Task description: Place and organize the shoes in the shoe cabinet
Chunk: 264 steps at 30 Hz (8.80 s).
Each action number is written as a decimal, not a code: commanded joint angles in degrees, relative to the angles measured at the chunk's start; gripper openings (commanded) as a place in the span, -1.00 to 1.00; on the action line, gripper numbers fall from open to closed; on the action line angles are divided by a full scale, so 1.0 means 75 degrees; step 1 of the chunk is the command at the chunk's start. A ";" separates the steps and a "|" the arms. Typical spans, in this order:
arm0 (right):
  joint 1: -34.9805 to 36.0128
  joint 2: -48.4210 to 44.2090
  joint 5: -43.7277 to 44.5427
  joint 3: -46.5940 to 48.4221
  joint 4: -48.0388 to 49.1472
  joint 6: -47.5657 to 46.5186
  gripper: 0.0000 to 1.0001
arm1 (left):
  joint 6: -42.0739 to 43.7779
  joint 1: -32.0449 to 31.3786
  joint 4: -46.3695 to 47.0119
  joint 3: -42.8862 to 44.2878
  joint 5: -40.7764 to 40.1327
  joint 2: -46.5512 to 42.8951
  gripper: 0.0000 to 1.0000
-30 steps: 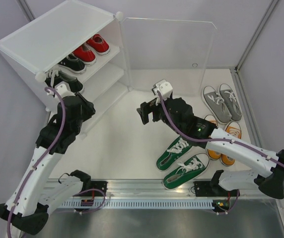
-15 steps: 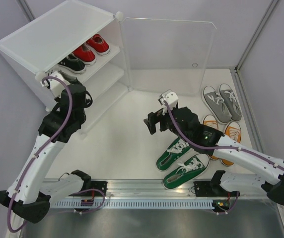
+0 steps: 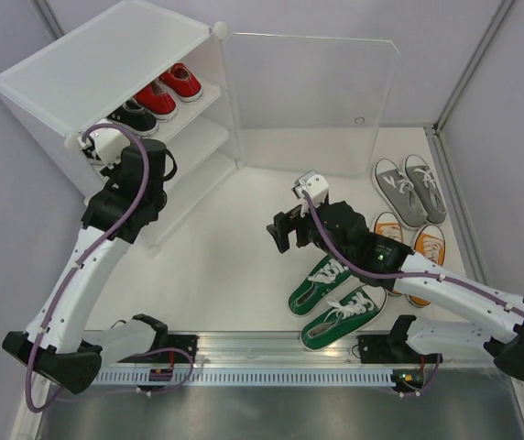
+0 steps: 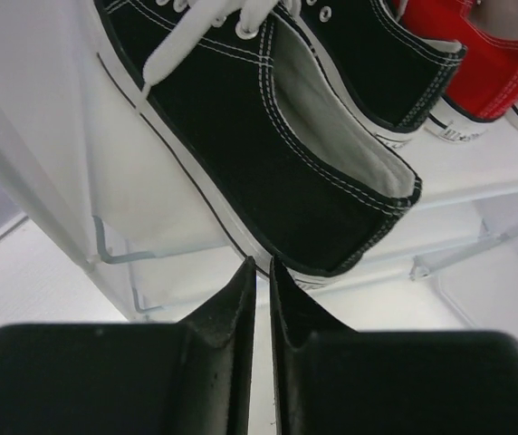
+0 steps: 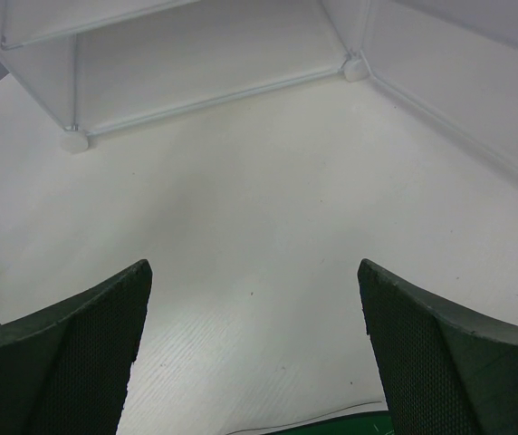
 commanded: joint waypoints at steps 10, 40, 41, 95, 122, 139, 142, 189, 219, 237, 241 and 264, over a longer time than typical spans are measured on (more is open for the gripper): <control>0.0009 -0.0007 -0.0245 -0.0139 0.0389 -0.0073 0.96 | 0.0200 0.0395 0.0015 0.0386 -0.0021 0.0062 -0.50; 0.0020 0.0075 -0.0351 -0.0233 0.0459 -0.0073 0.96 | 0.1922 0.0405 0.1151 0.0761 0.0251 0.1058 -0.14; 0.0020 0.0110 -0.0351 -0.0233 0.0459 -0.0073 0.96 | 0.1933 0.0441 0.1128 0.0749 0.0100 0.1058 -0.14; 0.0020 0.0192 -0.0316 -0.0233 0.0412 -0.0085 0.96 | 0.2801 0.1273 0.1421 0.0854 0.0451 0.1562 -0.11; 0.0020 -0.0171 -0.0316 -0.0198 0.0271 0.0091 0.96 | 0.3524 -0.0801 0.1512 0.2588 0.0664 0.2346 0.46; 0.0020 -0.0253 -0.0421 -0.0561 0.0353 0.0103 0.95 | 0.3833 -0.0355 0.2300 0.3292 -0.1318 0.3905 0.44; 0.0009 -0.0265 -0.0421 -0.0573 0.0377 0.0114 0.96 | 0.3750 -0.0297 0.2323 0.3280 -0.1670 0.3940 0.44; 0.0020 -0.0019 -0.1078 -0.1007 0.0717 0.0196 0.96 | 0.1301 0.0312 0.3683 0.1219 -0.3440 0.3765 -0.57; 0.0020 0.0286 -0.1136 -0.0960 0.0729 0.0149 0.96 | 0.2379 -0.0764 0.3542 0.0550 -0.1672 0.2278 0.11; 0.0009 0.0064 -0.0364 -0.0550 -0.0009 0.0453 0.96 | 0.1500 -0.0871 0.0602 -0.0174 0.3901 0.0954 0.78; 0.0009 -0.0007 0.0514 -0.0246 -0.0908 0.0957 0.96 | 0.1862 -0.0871 0.0577 -0.0984 0.5743 0.0285 0.89; -0.0366 -0.1378 0.2065 -0.2248 -0.6736 0.8480 0.84 | 0.3621 -0.1070 0.2077 -0.4513 0.8536 -0.1240 0.92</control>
